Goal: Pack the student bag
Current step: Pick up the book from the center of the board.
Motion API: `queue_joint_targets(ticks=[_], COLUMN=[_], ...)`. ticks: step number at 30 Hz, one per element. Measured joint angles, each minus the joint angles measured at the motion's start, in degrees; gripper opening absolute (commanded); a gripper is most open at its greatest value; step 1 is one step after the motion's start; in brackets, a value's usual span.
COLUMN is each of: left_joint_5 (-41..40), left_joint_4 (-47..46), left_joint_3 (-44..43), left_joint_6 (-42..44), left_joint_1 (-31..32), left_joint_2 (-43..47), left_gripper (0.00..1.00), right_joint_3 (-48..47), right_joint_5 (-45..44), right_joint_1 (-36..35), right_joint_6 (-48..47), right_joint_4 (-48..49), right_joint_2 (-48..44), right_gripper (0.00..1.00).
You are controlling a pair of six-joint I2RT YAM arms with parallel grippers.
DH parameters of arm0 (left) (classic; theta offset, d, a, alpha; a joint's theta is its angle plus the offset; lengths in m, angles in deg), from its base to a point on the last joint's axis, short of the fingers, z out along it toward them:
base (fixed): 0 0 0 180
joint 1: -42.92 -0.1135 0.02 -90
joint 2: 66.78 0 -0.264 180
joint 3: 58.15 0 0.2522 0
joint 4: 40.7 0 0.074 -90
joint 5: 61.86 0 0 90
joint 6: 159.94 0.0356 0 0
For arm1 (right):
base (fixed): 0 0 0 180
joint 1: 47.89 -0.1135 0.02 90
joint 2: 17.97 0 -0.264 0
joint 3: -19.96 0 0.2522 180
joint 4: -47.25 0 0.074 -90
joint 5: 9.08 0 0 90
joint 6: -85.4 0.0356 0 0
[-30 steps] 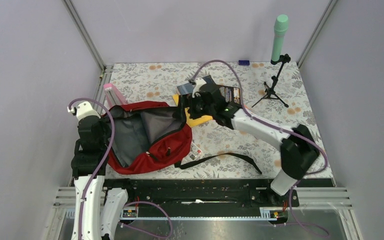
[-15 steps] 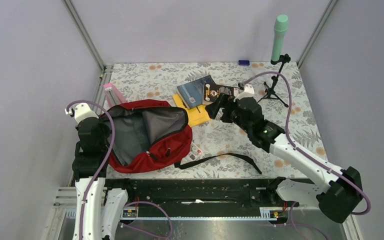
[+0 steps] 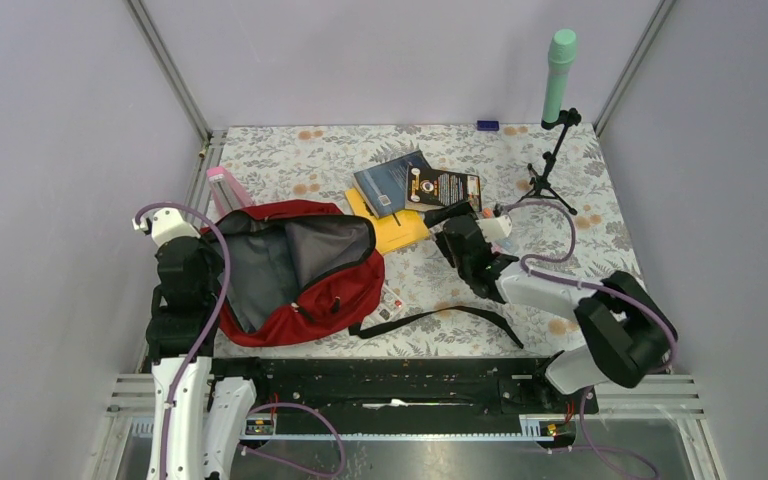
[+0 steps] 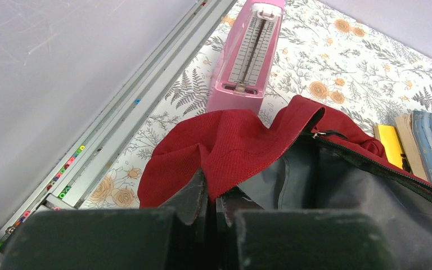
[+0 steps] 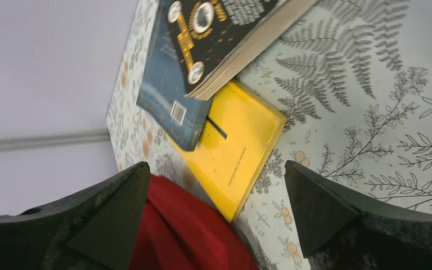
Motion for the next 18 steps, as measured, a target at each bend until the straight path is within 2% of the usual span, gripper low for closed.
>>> queue_joint_targets(ticks=[4, 10, 18], left_joint_5=[1.3, 2.5, 2.6], left_joint_4=[-0.1, -0.3, -0.3], left_joint_3=[0.4, 0.4, 0.4], left_joint_6=[-0.1, -0.1, -0.1], left_joint_1=[0.0, 0.0, 0.0], left_joint_2=[0.0, -0.1, -0.1], left_gripper=[0.01, 0.01, 0.01], right_joint_3=[1.1, -3.6, -9.5], right_joint_5=[-3.7, -6.1, -9.1], right_joint_1=[0.0, 0.1, 1.4], right_joint_6=[10.0, 22.1, 30.5], right_joint_4=[4.3, 6.4, 7.1], right_joint_2=[6.0, 16.6, 25.7], right_gripper=[0.96, 0.96, 0.92])
